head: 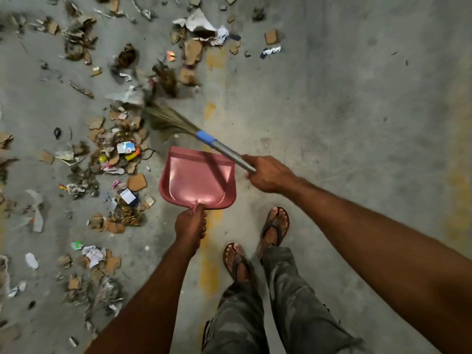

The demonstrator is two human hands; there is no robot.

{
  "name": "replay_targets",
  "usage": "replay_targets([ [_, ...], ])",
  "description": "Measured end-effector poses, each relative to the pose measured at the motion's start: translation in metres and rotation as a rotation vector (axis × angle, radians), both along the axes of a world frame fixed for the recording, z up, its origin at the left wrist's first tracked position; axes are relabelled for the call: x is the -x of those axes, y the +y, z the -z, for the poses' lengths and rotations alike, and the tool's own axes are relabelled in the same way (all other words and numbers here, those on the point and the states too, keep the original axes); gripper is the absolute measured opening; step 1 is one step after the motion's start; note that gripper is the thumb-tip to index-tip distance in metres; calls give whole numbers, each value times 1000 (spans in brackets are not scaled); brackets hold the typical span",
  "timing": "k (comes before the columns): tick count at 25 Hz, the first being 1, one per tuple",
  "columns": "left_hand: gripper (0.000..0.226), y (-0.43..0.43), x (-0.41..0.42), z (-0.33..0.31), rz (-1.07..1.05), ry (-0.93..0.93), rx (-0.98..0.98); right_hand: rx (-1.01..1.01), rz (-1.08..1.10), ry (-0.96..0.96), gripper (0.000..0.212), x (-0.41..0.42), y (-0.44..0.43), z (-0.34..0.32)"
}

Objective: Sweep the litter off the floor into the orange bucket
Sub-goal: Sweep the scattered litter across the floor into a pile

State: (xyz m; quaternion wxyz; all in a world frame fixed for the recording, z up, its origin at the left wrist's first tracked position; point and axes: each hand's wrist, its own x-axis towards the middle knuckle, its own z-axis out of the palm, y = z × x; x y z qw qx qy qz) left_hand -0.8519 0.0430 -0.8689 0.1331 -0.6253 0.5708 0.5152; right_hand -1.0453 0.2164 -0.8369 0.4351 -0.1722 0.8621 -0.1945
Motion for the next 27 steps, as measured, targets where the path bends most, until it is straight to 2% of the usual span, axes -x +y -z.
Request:
replay_targets([
  [2,36,0,4,-5,-29,-5,7,25,-18,58,60,-10,-2,-17],
  [5,36,2,10,-15,-10,21,13,35,65,114,61,-27,28,-37],
  [12,37,26,15,-28,209,93,-59,-45,665,134,57,-123,178,-53],
  [16,36,45,1,-37,298,116,-102,-249,852,153,58,-173,221,-46],
  [19,37,45,-17,-32,342,112,-100,-351,801,51,48,-177,213,-29],
  [21,37,39,-30,-27,359,84,-92,-351,625,-27,46,-165,190,-19],
  [24,37,23,-50,-22,367,24,-73,-228,381,-70,53,-136,146,-13],
  [27,38,6,-59,-25,373,-14,-38,-113,344,24,60,-121,114,-26],
])
